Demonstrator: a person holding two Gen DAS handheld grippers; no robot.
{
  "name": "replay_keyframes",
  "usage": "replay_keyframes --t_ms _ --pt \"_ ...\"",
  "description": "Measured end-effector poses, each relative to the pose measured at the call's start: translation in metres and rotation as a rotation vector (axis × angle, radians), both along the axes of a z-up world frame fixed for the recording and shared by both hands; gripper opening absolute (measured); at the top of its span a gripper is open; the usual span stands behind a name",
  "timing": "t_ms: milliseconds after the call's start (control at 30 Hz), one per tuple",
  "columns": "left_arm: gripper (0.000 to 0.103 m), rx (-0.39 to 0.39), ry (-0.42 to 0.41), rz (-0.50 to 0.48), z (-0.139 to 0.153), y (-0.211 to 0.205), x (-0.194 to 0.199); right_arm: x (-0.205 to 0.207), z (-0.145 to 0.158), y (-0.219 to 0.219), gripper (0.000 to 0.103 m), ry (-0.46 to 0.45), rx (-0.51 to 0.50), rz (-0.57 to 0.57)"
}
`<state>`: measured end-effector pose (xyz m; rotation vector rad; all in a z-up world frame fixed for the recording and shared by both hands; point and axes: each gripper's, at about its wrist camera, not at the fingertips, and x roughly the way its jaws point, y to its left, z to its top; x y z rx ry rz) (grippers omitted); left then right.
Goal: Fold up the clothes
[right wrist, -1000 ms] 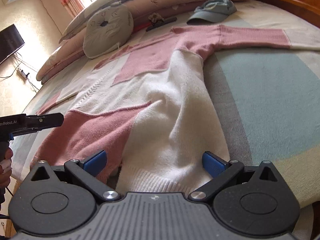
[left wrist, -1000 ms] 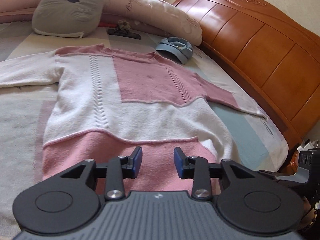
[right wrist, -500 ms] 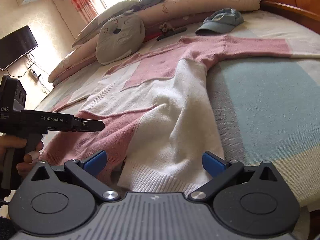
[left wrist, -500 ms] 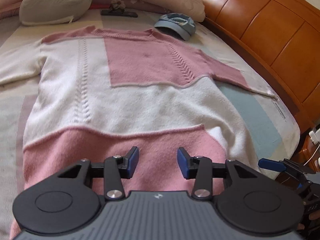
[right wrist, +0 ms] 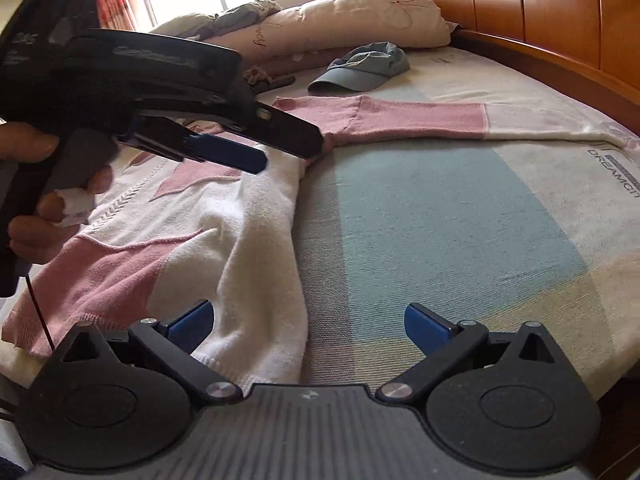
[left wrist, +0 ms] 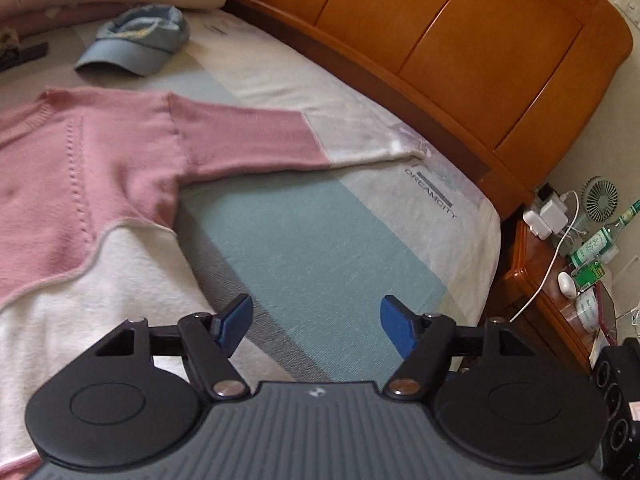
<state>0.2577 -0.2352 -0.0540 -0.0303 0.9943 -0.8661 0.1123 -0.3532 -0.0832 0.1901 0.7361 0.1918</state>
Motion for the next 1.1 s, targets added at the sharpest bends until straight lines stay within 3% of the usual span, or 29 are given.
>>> replay_keyframes --t_ms 67,233,433,667,800,933,1100 --pt "0.070 0.027 0.046 0.012 -0.013 -0.005 0.006 -0.001 0.000 -0.005 0.103 0.000 -0.008 -0.011" --pt "0.071 0.066 0.000 0.058 -0.016 0.028 0.004 -0.002 0.000 -0.021 0.103 -0.003 0.007 -0.039" --pt "0.071 -0.003 0.027 0.071 -0.028 0.066 0.011 0.012 -0.003 -0.029 0.103 0.001 0.097 -0.022" --pt "0.071 -0.067 0.035 0.054 -0.034 0.082 0.013 0.044 -0.008 -0.048 0.103 0.007 0.365 0.059" --pt "0.071 -0.119 0.064 0.063 -0.038 0.092 0.016 0.082 -0.017 -0.062 0.103 0.081 0.551 0.094" --pt "0.071 -0.138 0.068 0.064 -0.040 0.095 0.017 0.130 -0.022 -0.063 0.103 0.127 0.679 0.164" --pt "0.071 -0.157 0.072 0.073 -0.039 0.100 0.017 0.198 -0.036 -0.048 0.103 0.258 0.827 0.210"
